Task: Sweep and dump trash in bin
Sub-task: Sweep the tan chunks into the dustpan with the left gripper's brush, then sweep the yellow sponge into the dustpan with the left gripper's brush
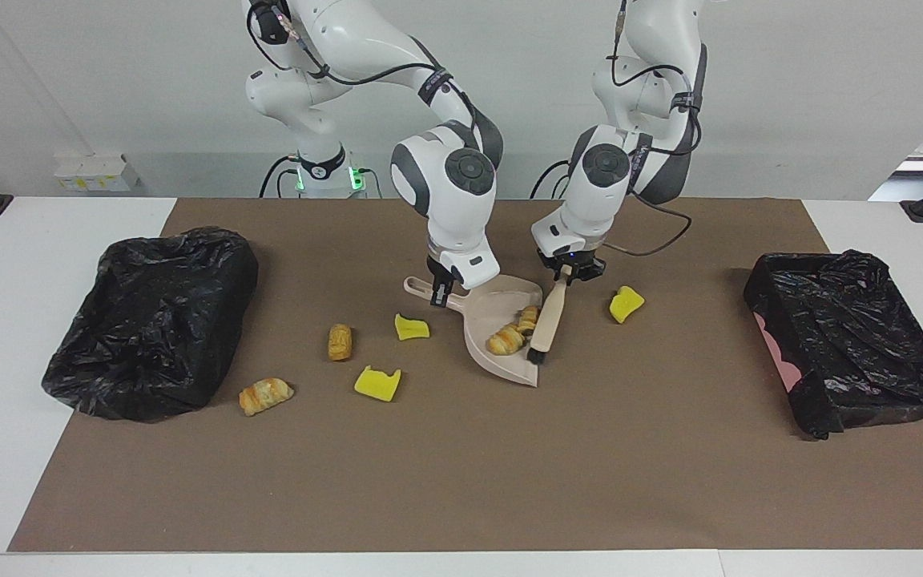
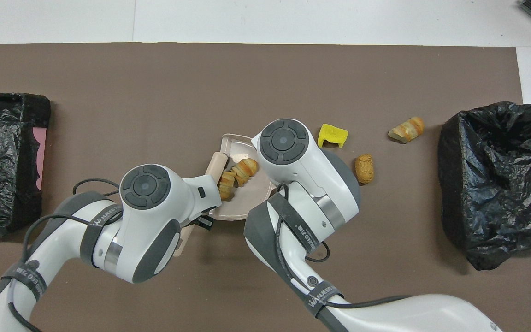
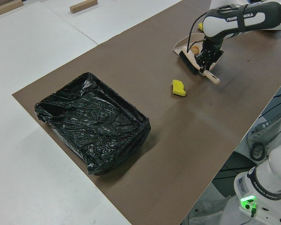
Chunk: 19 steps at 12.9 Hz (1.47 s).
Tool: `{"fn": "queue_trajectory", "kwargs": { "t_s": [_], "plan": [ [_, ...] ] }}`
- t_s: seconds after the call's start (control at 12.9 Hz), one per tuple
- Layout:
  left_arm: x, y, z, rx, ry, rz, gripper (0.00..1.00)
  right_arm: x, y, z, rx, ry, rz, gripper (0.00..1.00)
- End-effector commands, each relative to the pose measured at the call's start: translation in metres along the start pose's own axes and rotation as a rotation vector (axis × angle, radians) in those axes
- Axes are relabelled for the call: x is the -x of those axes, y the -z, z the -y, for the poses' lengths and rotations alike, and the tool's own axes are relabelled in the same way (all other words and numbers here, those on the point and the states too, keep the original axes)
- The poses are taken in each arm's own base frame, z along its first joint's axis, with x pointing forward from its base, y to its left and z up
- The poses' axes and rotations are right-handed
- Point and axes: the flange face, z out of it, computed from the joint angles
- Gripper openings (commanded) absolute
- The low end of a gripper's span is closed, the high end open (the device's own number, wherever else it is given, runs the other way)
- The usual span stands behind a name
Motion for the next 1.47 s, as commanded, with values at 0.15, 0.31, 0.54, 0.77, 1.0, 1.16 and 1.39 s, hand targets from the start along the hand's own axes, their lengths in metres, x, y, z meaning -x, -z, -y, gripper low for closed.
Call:
{"fn": "queue_trajectory", "kwargs": {
  "t_s": [0.15,0.31,0.54,0.77,1.0,1.16,1.39],
  "plan": [
    [-0.001,0.039,-0.013,0.068,0.097,-0.008,0.00,-0.002,0.000,0.000,0.013,-0.032,-0.011,0.00],
    [0.006,0.057,0.001,0.075,0.170,0.030,0.00,0.000,0.001,-0.003,0.017,-0.015,-0.014,0.00],
    [0.025,0.076,0.042,0.066,0.355,0.062,0.00,0.005,0.014,-0.005,0.028,0.071,-0.029,0.00],
    [0.049,0.077,0.085,-0.027,0.520,0.136,0.00,-0.001,0.023,0.004,0.027,0.196,-0.055,0.00],
    [0.080,0.062,0.120,-0.072,0.638,0.153,0.00,-0.014,0.025,0.022,0.011,0.220,-0.092,0.00],
    [0.101,0.052,0.143,-0.093,0.686,0.164,0.00,-0.020,0.024,0.030,-0.010,0.215,-0.121,0.00],
    [0.120,0.020,0.152,-0.083,0.733,0.145,0.00,-0.037,0.013,0.047,-0.001,0.207,-0.125,0.00]
  ]
}}
